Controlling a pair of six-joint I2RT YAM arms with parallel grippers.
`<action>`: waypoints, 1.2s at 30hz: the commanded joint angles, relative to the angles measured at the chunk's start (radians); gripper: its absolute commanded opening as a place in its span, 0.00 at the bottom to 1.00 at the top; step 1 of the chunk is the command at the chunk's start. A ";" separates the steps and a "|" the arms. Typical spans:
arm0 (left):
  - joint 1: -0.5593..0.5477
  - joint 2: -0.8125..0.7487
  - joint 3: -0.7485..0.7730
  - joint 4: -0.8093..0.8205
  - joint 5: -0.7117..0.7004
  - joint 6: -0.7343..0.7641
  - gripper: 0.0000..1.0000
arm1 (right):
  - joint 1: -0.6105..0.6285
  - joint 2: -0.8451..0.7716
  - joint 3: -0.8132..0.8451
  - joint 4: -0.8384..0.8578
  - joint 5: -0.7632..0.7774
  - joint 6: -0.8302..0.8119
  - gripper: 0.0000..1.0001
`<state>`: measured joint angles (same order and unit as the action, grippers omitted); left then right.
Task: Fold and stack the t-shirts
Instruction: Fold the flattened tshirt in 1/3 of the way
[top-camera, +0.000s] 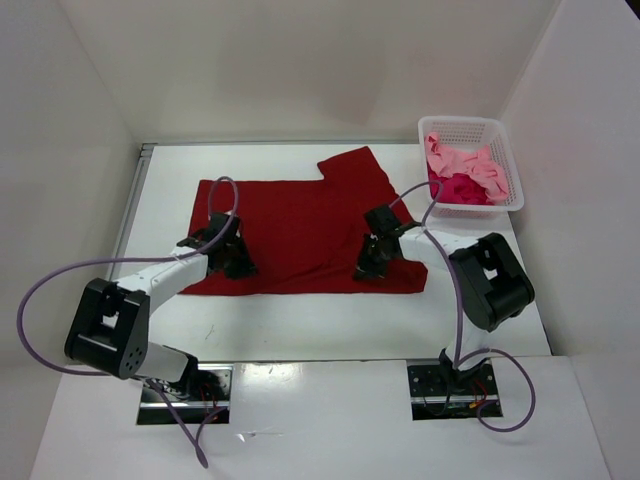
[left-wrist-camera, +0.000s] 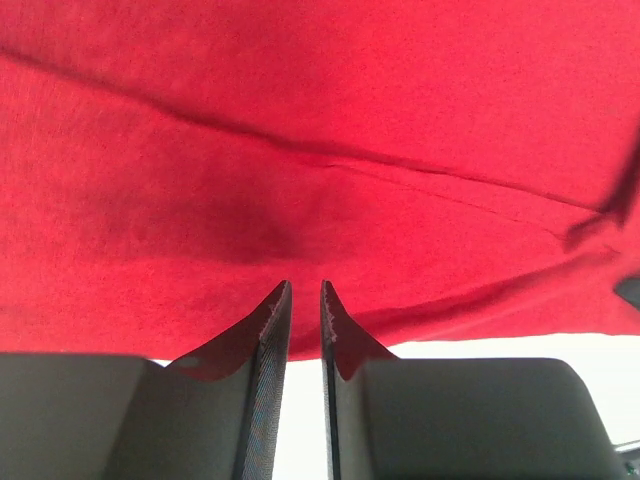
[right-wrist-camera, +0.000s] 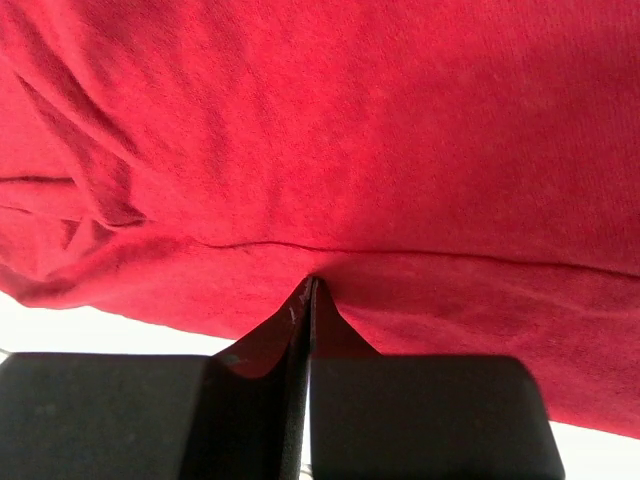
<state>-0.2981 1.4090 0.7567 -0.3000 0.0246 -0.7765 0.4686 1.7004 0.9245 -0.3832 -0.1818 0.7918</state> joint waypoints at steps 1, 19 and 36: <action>0.025 0.021 -0.036 -0.004 -0.029 -0.030 0.24 | 0.001 -0.050 -0.048 0.049 0.051 0.020 0.00; 0.464 0.005 -0.169 -0.027 0.130 -0.061 0.32 | 0.001 -0.099 -0.210 -0.017 0.082 0.038 0.00; 0.490 -0.223 0.039 -0.143 0.172 -0.069 0.25 | 0.073 -0.188 -0.075 -0.175 0.041 0.011 0.07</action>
<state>0.1867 1.1637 0.6056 -0.4873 0.2371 -0.9173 0.5312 1.5166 0.7334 -0.4152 -0.1936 0.8516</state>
